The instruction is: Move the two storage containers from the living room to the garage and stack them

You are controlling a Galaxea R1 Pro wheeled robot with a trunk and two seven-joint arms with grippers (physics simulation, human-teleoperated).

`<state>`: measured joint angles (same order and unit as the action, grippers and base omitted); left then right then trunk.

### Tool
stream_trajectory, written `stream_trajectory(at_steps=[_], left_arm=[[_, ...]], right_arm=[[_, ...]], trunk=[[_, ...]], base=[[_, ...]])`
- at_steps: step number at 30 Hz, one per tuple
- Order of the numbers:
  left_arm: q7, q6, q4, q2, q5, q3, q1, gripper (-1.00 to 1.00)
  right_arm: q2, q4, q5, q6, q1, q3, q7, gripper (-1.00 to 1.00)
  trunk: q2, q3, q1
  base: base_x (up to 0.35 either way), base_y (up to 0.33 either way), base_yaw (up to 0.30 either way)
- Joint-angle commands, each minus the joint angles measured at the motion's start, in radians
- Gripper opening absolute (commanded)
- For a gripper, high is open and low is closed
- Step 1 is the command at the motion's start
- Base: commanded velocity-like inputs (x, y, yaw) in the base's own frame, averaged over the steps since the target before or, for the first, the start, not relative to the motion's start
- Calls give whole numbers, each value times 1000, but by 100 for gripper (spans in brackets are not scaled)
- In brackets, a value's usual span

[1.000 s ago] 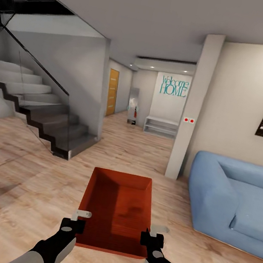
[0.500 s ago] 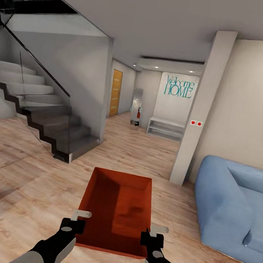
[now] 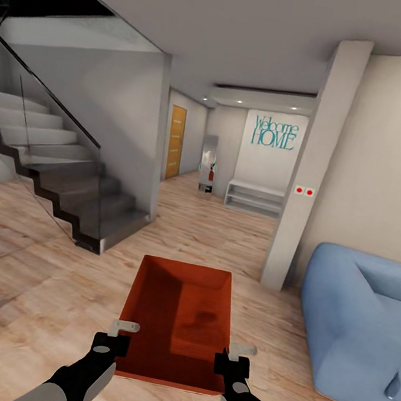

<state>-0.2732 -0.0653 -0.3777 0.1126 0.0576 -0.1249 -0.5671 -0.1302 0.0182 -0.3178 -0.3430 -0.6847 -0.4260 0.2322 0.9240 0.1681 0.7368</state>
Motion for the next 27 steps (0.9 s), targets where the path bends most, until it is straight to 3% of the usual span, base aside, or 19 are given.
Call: stream_trajectory(at_steps=[1, 27], left_arm=[[-26, -8, -1, -4, 1, 80, -1, -100], [-25, -8, -1, -4, 1, 80, -1, -100]], right_arm=[[0, 3, 5, -4, -1, 47, 2, -100], [0, 3, 5, -4, -1, 47, 2, -100]], trunk=[[1, 1, 1], [1, 1, 1]], base=[[323, 0, 0], [323, 0, 0]])
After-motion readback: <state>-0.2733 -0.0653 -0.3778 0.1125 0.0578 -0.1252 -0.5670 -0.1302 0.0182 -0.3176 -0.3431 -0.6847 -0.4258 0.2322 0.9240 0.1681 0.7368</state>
